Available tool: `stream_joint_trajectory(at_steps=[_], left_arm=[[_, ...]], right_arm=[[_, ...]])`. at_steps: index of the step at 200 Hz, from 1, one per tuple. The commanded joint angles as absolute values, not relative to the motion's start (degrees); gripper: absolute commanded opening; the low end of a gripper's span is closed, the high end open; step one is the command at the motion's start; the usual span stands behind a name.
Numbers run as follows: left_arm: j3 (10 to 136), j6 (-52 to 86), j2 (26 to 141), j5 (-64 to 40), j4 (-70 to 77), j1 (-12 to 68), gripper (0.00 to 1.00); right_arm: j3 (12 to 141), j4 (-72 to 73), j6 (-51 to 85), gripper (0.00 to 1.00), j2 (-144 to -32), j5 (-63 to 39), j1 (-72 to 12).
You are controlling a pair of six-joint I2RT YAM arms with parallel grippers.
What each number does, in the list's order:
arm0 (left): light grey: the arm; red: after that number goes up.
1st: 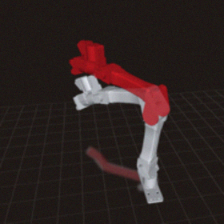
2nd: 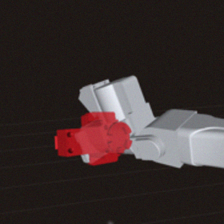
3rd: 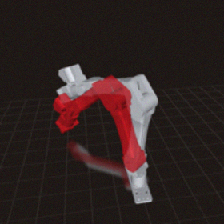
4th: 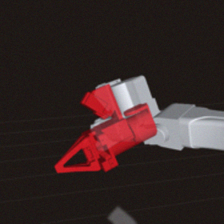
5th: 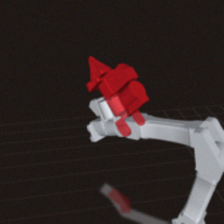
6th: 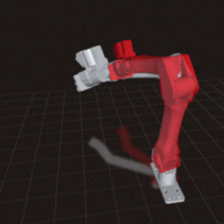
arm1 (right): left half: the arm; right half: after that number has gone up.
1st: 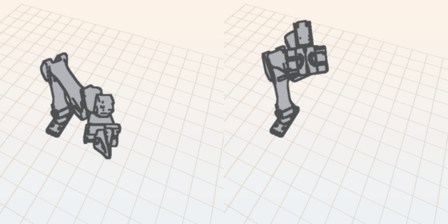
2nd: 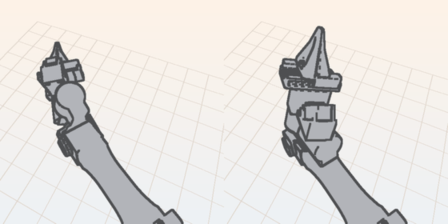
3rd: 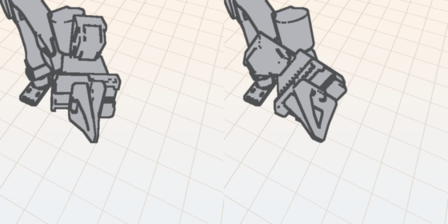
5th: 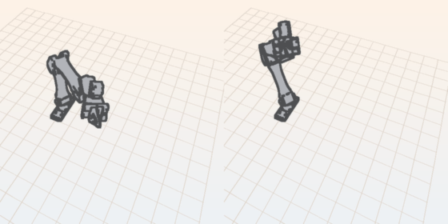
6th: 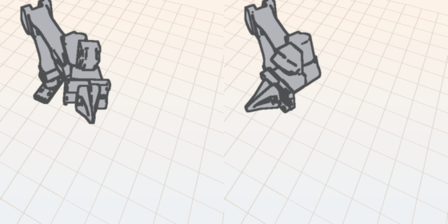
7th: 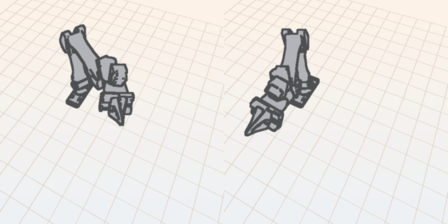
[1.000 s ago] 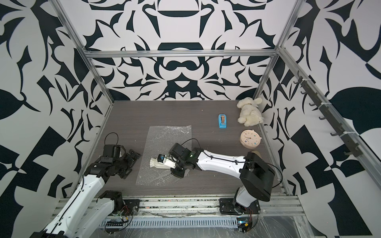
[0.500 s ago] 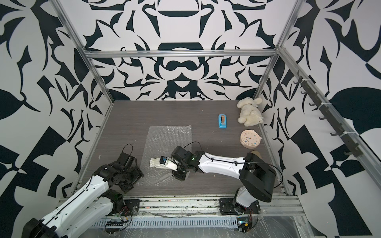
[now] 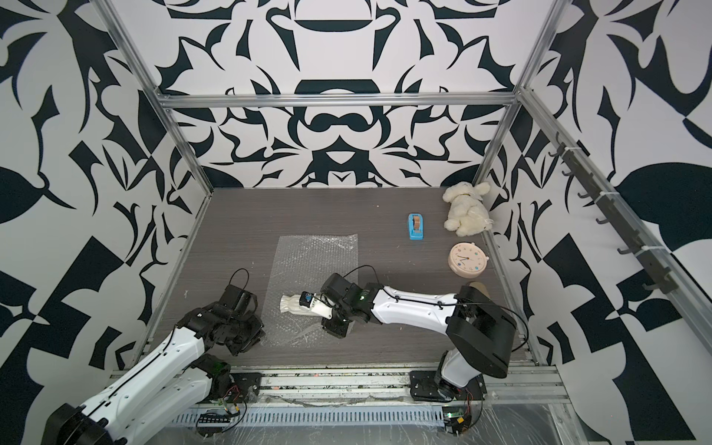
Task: Wrap vases in bubble wrap
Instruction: Wrap the vase in bubble wrap.
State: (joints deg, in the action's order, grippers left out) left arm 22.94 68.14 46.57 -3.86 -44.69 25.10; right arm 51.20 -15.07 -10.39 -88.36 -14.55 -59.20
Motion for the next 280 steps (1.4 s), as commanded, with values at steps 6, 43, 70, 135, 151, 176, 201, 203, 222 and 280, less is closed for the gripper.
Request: stream_joint_trajectory(at_steps=[6,43,70,135,151,176,201,203,222,280], left_arm=[[23.2,66.5,46.2,-5.4,-44.6,25.2,0.08],[24.5,65.7,46.3,-5.9,-45.0,25.2,0.00],[26.9,63.4,46.3,-2.0,-53.3,25.2,0.60],[25.0,65.7,48.7,2.1,-52.5,25.3,0.65],[23.0,67.1,47.7,0.3,-48.9,25.3,0.59],[20.6,69.8,44.5,-1.4,-43.9,25.3,0.54],[18.7,70.7,43.1,-3.5,-41.6,25.3,0.44],[18.6,70.6,43.1,-3.5,-41.6,25.3,0.43],[18.4,70.3,43.2,-3.7,-42.2,25.3,0.26],[22.1,69.2,42.7,-5.0,-42.2,25.3,0.00]], right_arm=[[51.1,-13.8,-9.4,0.00,-86.0,-14.9,-58.8],[51.4,-13.6,-9.5,0.00,-86.3,-15.6,-58.8],[51.3,-13.7,-9.7,0.00,-86.3,-15.4,-58.7],[50.5,-12.2,-9.1,0.00,-85.8,-16.3,-58.2],[50.5,-12.2,-9.1,0.00,-85.8,-16.7,-58.1],[50.3,-12.2,-9.0,0.00,-85.9,-17.3,-57.6],[50.2,-12.1,-8.7,0.00,-85.8,-19.1,-56.4],[50.2,-12.1,-8.7,0.00,-85.8,-19.2,-56.3],[50.3,-12.0,-8.8,0.00,-85.8,-19.8,-55.6],[51.4,-13.4,-9.4,0.00,-86.8,-19.9,-55.5]])
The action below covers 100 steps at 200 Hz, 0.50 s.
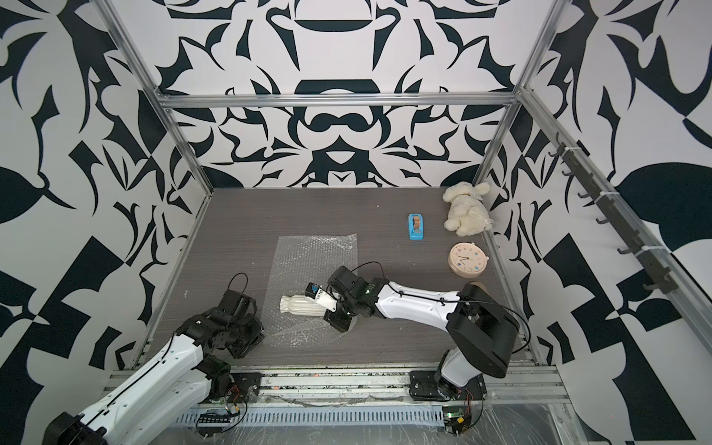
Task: Wrap vases in bubble wrap
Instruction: Wrap the vase in bubble wrap.
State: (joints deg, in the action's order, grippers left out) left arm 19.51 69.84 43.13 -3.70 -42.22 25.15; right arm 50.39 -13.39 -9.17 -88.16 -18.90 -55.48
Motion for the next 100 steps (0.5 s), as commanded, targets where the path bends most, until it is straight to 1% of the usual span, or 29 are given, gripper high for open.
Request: stream_joint_trajectory(at_steps=[1,43,51,69,87,100], left_arm=[[22.1,69.3,42.7,-5.1,-42.2,25.3,0.00],[28.1,69.4,44.3,-5.7,-42.0,25.3,0.00],[29.5,69.5,44.8,-5.5,-42.0,25.2,0.00],[31.8,69.9,46.4,-5.8,-41.6,25.1,0.00],[33.5,70.7,48.5,-6.2,-40.9,25.0,0.00],[34.1,71.9,49.3,-6.1,-39.9,24.7,0.00]], right_arm=[[51.5,-13.4,-9.5,0.00,-86.8,-19.8,-55.5],[51.4,-14.1,-10.5,0.00,-86.1,-20.3,-55.4],[51.5,-14.0,-10.9,0.05,-86.0,-20.5,-55.4],[51.7,-14.1,-11.3,0.18,-85.5,-20.8,-55.5],[51.8,-14.5,-11.7,0.26,-84.4,-21.1,-55.4],[51.6,-14.4,-12.0,0.35,-83.6,-21.2,-55.5]])
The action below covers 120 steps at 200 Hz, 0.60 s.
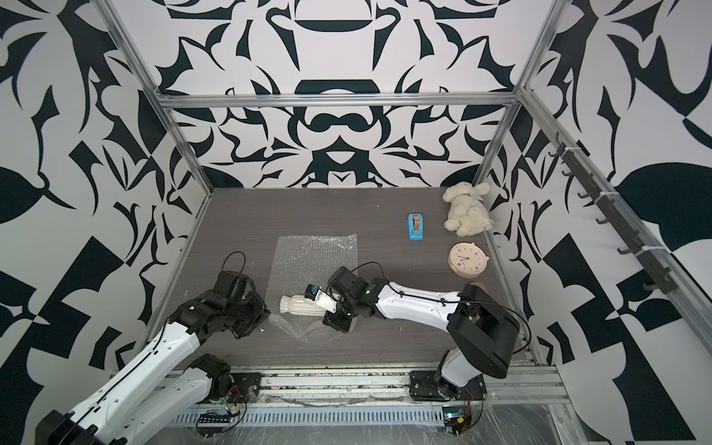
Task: Wrap vases in bubble wrap
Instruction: Wrap the vase in bubble wrap.
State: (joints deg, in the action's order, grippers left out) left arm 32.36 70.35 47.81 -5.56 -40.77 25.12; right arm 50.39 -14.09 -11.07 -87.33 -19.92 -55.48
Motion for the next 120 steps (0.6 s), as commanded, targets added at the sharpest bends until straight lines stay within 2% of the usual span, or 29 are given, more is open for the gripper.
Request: stream_joint_trajectory(at_steps=[1,56,82,120], left_arm=[[34.1,72.0,49.4,-6.0,-39.8,24.7,0.00],[33.8,76.3,50.5,-7.9,-35.6,18.3,0.00],[33.3,77.7,51.2,-8.8,-34.6,15.9,0.00],[31.0,78.5,53.1,-11.0,-31.1,13.9,0.00]], right_arm=[[51.6,-14.4,-12.0,0.36,-83.5,-21.2,-55.5],[52.0,-14.3,-15.6,0.70,-81.4,-17.2,-57.4],[53.1,-14.2,-16.8,0.74,-82.9,-13.7,-59.2],[55.8,-14.4,-18.7,0.72,-86.7,-8.8,-59.8]])
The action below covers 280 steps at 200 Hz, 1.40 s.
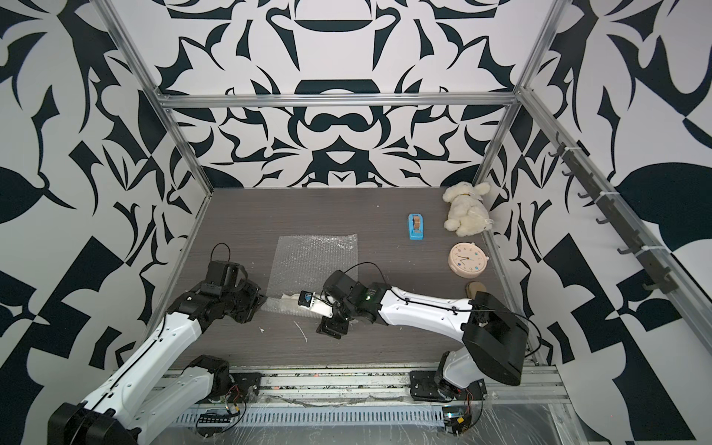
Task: Wrap vases in bubble wrap
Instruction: Wrap the vase in bubble wrap.
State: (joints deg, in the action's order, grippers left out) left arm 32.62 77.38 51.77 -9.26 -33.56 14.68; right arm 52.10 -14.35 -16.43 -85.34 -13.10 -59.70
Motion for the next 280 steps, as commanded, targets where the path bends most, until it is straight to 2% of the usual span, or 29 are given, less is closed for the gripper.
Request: stream_joint_trajectory(at_steps=[1,42,64,85,106,114,121,148,160,183,241,280], left_arm=[[31.0,78.5,53.1,-11.0,-31.0,13.9,0.00],[29.0,79.3,53.3,-11.2,-29.4,12.8,0.00],[28.9,79.3,53.2,-11.1,-29.2,12.6,0.00],[29.3,78.7,53.3,-11.4,-28.4,12.3,0.00],[30.9,76.3,53.8,-12.1,-29.5,11.6,0.00],[31.7,75.3,53.8,-12.1,-30.2,11.4,0.12],[32.4,74.4,53.7,-12.0,-30.8,11.1,0.27],[36.6,68.5,53.0,-12.2,-33.0,11.0,0.53],[38.4,65.8,53.2,-12.1,-35.1,11.1,0.59],[38.2,66.8,52.3,-12.6,-35.4,13.6,0.64],[30.8,84.6,51.0,-0.8,-25.3,33.7,0.72],[29.8,86.0,59.2,0.6,-16.2,37.7,0.84]], right_arm=[[55.9,-14.4,-18.8,0.72,-86.8,-8.7,-59.8],[59.1,-15.8,-20.5,0.54,-89.9,-8.9,-58.0],[61.5,-18.1,-20.6,0.19,-92.4,-13.3,-55.5],[63.0,-19.5,-21.0,0.07,-94.6,-14.7,-54.2],[63.4,-19.7,-21.0,0.03,-96.1,-16.1,-52.6],[63.5,-19.6,-20.8,0.02,-96.5,-16.5,-52.0],[63.6,-19.6,-20.7,0.02,-96.8,-16.7,-51.5],[64.5,-19.9,-20.9,0.02,-98.2,-17.3,-50.9],[65.0,-20.0,-20.8,0.02,-99.0,-17.7,-50.6],[66.1,-20.4,-20.7,0.01,-100.6,-18.0,-49.8],[68.1,-20.7,-19.7,0.01,-102.7,-20.1,-48.1],[68.5,-21.1,-20.0,0.01,-103.3,-20.9,-47.5]])
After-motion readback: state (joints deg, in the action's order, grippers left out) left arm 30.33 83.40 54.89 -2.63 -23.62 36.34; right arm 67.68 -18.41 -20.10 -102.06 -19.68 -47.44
